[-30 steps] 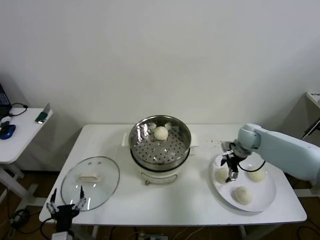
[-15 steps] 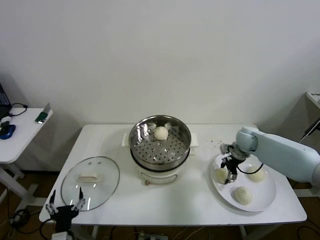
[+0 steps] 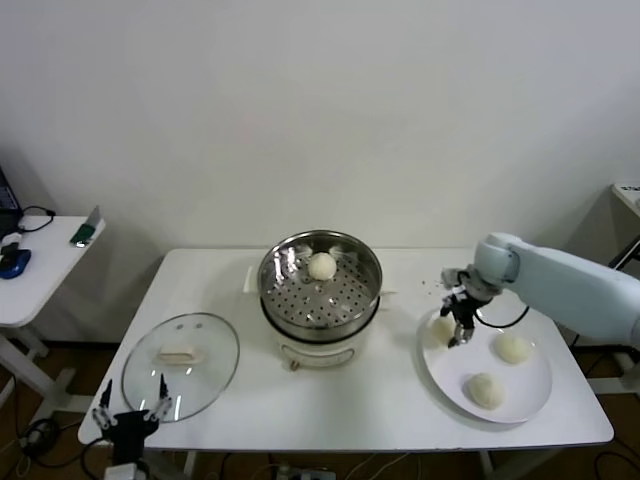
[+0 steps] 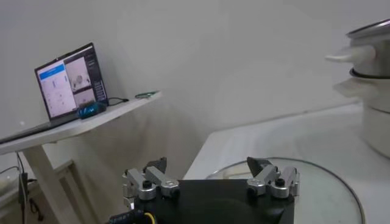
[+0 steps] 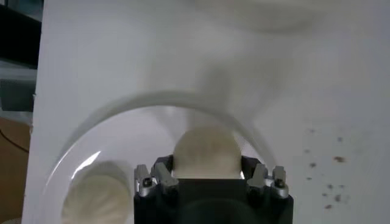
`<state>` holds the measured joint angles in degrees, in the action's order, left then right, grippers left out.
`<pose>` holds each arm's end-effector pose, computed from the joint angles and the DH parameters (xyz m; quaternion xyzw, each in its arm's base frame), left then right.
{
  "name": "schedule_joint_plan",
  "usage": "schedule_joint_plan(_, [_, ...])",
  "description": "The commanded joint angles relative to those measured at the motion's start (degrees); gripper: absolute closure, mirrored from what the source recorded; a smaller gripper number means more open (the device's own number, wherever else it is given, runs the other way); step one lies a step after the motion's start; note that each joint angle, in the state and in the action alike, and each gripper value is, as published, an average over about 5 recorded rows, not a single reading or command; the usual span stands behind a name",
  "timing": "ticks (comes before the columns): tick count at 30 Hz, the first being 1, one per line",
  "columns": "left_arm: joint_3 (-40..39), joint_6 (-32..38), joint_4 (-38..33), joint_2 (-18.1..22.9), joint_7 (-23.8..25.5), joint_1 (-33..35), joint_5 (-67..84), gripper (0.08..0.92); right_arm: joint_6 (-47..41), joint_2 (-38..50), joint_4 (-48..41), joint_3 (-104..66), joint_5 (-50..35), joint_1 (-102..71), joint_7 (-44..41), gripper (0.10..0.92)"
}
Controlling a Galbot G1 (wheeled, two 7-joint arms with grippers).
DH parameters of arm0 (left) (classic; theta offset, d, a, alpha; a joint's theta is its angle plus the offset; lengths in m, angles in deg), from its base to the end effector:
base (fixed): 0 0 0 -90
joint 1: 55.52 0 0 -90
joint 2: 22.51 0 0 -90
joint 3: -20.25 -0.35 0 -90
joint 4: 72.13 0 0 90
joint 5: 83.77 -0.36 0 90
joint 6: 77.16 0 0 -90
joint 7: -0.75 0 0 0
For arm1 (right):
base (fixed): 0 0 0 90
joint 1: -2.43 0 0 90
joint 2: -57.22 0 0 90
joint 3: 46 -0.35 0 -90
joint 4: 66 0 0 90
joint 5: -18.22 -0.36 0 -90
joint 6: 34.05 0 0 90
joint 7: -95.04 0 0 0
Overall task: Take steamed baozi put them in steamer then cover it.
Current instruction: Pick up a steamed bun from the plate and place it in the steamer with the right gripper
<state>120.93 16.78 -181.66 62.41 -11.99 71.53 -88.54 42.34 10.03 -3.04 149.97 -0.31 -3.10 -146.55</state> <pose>0.1316 0.0830 -0.3790 0.1593 -0.9723 -0.1377 0.1014 0.5751 -0.1229 -0.1443 0.5132 -0.5487 0.5012 0.4295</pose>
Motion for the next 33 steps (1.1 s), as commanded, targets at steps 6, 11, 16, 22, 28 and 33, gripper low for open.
schedule_joint_plan(6, [-1.4, -0.5, -1.6, -0.3, 0.4, 0.5, -0.3, 0.177, -0.6, -11.3, -0.5, 13.5, -22.8, 27.7, 0.3, 0.313])
schedule_joint_plan(11, [-1.7, -0.9, -2.8, -0.4, 1.9, 0.8, -0.8, 0.177, -2.7, -20.0, -2.6, 11.4, -27.1, 25.9, 2.2, 0.306])
schedule_joint_plan(16, [-1.5, -1.0, -3.7, -0.7, 3.1, 1.6, -1.0, 0.177, -4.5, -27.6, -5.2, 9.3, -27.8, 21.5, 4.2, 0.304])
schedule_joint_plan(22, [-1.2, -0.9, -5.0, -0.1, 4.5, 3.4, -0.2, 0.177, -6.0, -32.9, -6.3, 8.2, -26.4, 14.8, 6.3, 0.304])
schedule_joint_plan(28, [-0.6, -0.6, -5.4, -0.1, 4.6, 4.4, 0.3, 0.177, -6.3, -36.6, -8.8, 8.3, -24.2, 9.2, 7.0, 0.304])
schedule_joint_plan(33, [-0.1, -0.4, -5.5, -0.3, 4.5, 4.6, 0.8, 0.177, -6.0, -38.2, -11.0, 8.6, -22.6, 6.2, 7.0, 0.304])
